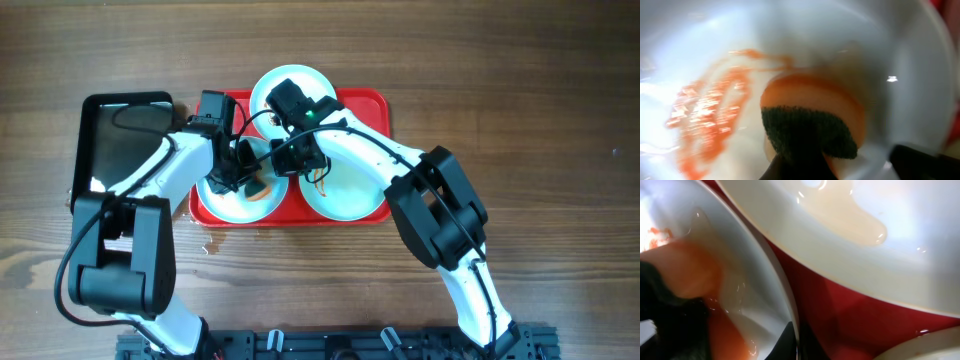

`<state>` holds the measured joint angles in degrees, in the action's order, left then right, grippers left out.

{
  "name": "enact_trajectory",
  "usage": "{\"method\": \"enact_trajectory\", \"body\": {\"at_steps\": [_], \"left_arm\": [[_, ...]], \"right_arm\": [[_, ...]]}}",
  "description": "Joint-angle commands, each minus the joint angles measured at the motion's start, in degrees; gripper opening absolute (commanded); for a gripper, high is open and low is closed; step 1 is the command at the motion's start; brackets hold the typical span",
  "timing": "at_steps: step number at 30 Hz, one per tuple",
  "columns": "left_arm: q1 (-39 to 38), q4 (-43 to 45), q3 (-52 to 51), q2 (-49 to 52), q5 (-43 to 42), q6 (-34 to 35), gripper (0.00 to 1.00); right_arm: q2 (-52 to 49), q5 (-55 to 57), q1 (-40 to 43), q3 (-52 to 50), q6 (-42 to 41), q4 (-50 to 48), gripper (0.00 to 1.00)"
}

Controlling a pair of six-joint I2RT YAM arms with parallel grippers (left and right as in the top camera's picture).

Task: Clean dirty plates on tray and stack at the side
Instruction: 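Hold the plate with the right gripper and scrub it with the sponge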

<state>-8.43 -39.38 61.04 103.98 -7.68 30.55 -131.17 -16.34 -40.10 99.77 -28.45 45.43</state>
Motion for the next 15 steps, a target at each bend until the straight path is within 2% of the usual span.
{"method": "enact_trajectory", "body": {"at_steps": [1,7,11,15], "left_arm": [[2.67,-3.23,-0.22,-0.66,17.29,-0.09,0.04],[4.92,-6.34,3.10,-5.07,16.44,-1.79,0.04],[4.20,-4.31,3.89,-9.18,6.43,-4.57,0.04],[4.04,-4.07,3.76,-7.78,1.64,-4.61,0.04]], "right_arm": [[-1.60,1.33,-0.02,-1.01,0.31,0.90,0.04],[-1.60,1.31,-0.02,-1.01,0.44,0.90,0.04],[-1.60,1.29,-0.02,-1.01,0.39,0.90,0.04],[-1.60,1.29,-0.02,-1.01,0.39,0.92,0.04]]}}
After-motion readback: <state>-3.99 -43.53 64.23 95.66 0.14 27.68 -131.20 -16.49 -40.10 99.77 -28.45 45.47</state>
